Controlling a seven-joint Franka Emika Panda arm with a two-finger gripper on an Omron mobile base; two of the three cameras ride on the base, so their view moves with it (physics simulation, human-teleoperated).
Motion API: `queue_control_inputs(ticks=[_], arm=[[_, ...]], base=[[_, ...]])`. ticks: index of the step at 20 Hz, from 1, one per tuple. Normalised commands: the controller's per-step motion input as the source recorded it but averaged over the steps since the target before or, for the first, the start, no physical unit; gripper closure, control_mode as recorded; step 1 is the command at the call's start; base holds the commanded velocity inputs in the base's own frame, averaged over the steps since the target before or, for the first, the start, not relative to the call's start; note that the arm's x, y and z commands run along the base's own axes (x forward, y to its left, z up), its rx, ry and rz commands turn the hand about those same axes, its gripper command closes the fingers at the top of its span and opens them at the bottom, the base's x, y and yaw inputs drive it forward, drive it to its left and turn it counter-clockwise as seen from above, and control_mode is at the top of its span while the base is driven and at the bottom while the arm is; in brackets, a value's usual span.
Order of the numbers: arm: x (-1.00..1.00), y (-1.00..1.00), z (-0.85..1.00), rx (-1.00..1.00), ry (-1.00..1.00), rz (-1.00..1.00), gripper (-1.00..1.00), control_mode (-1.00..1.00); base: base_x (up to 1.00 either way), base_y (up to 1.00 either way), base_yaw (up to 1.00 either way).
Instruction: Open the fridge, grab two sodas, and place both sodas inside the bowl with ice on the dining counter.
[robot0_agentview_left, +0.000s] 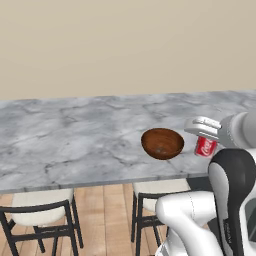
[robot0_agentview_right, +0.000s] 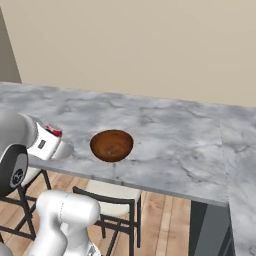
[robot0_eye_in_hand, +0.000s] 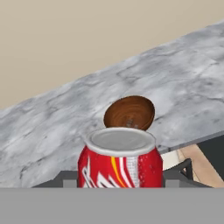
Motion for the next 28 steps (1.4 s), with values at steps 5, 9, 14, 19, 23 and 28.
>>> queue_control_inputs(ticks=[5, 9, 14, 19, 23, 28], arm=[[0.66, -0.09, -0.2, 0.0, 0.09, 0.0, 1.0, -1.0], [1.0, -0.43, -0.17, 0.03, 0.31, 0.08, 1.0, -1.0], [0.94, -0.34, -0.37, 0.01, 0.33, 0.13, 1.0, -1.0], [0.8, -0.04, -0.56, -0.01, 0.22, 0.09, 1.0, -1.0], [0.75, 0.0, -0.59, -0.08, 0.15, 0.07, 1.0, -1.0], [0.58, 0.0, -0.49, -0.12, 0.05, 0.01, 1.0, -1.0]], base=[[0.0, 0.0, 0.0], [0.0, 0.0, 0.0], [0.0, 0.0, 0.0], [0.0, 0.0, 0.0], [0.0, 0.0, 0.0], [0.0, 0.0, 0.0]])
